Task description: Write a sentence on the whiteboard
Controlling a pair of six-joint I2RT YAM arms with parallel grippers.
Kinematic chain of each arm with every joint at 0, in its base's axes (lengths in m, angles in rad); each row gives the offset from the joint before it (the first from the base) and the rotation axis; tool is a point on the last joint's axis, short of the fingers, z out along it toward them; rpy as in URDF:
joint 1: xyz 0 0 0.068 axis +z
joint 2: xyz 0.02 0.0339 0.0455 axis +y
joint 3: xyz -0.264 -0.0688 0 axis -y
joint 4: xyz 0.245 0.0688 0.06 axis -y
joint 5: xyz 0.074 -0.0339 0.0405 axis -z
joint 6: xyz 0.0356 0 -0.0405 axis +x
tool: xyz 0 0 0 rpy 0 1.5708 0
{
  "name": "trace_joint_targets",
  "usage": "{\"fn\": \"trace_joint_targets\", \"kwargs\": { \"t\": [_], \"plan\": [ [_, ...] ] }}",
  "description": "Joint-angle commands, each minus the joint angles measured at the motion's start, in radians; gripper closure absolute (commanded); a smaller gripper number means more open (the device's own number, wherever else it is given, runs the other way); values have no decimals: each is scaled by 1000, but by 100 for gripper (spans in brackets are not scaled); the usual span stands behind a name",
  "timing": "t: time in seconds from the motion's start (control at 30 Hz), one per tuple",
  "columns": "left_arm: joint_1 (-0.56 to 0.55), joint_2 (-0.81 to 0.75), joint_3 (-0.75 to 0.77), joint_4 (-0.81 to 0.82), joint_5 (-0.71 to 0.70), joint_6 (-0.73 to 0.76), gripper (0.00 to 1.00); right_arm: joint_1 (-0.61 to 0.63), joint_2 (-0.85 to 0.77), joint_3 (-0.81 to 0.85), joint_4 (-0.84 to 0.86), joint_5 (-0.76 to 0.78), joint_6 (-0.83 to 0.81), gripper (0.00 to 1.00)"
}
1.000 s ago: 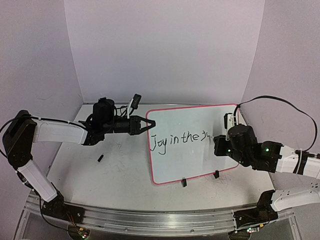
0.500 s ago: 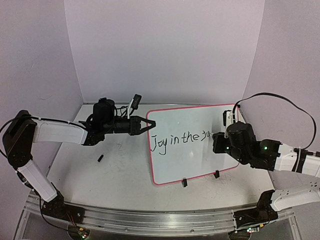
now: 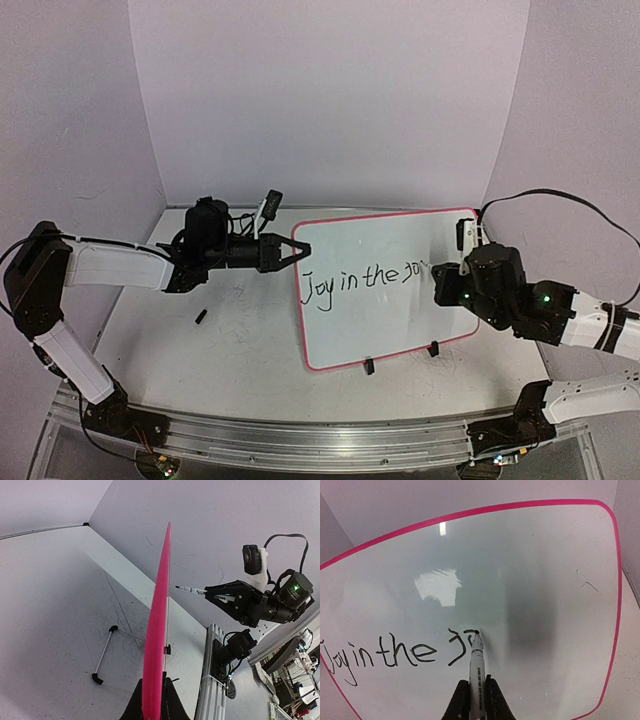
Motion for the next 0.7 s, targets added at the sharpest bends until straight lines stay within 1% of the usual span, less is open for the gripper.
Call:
{"fn": "trace_joint_targets", "kwargs": {
  "t": [0.0, 0.27, 0.67],
  "plan": [
    [15, -14, -22, -57, -113, 67, 100, -46, -10, -19, -15, -4, 4, 100],
    [15, -18, -22, -62, -112, 67, 100, -60, -11, -20, 73, -51, -35, 100],
    [15, -13, -16, -62, -109, 66, 100, -64, 19, -25, 95, -67, -38, 100]
  ]
}}
